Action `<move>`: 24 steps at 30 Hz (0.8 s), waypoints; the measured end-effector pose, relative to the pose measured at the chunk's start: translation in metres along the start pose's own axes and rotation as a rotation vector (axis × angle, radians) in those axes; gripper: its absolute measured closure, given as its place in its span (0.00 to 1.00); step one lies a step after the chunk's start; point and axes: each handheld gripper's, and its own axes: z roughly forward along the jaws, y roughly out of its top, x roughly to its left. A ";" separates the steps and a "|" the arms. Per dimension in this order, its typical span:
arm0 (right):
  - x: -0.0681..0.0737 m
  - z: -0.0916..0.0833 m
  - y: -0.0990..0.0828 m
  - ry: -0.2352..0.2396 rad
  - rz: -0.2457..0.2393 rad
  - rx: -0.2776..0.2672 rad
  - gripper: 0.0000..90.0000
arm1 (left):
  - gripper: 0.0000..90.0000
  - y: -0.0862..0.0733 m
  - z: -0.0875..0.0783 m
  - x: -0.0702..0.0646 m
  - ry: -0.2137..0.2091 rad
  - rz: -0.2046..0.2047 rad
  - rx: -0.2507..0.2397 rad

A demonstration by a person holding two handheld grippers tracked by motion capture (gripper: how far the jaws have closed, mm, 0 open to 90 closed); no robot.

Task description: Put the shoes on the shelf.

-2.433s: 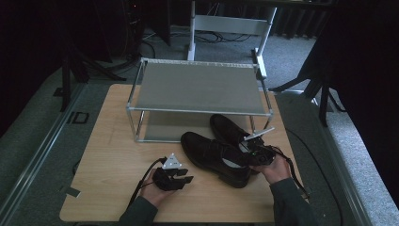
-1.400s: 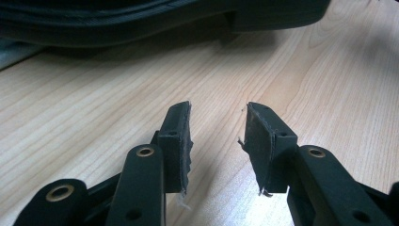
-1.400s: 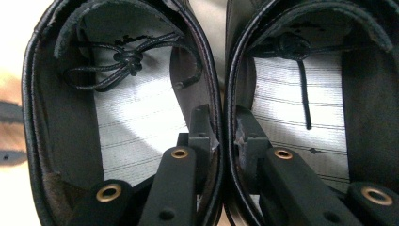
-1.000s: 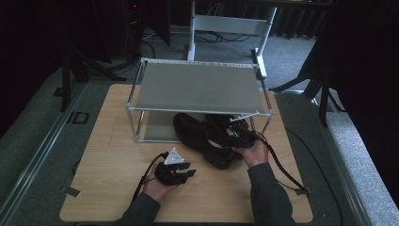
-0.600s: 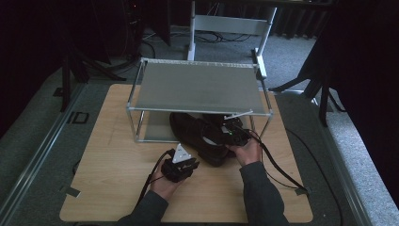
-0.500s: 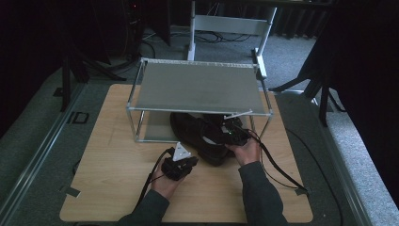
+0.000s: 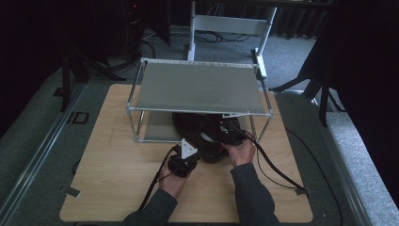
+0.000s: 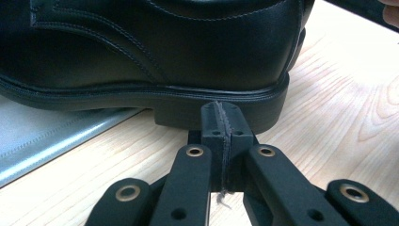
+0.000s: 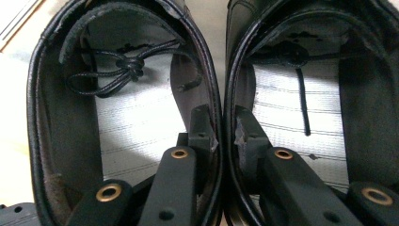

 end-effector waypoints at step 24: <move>0.018 0.001 -0.001 -0.139 0.029 -0.125 0.89 | 1.00 0.014 0.032 0.013 0.078 -0.023 -0.008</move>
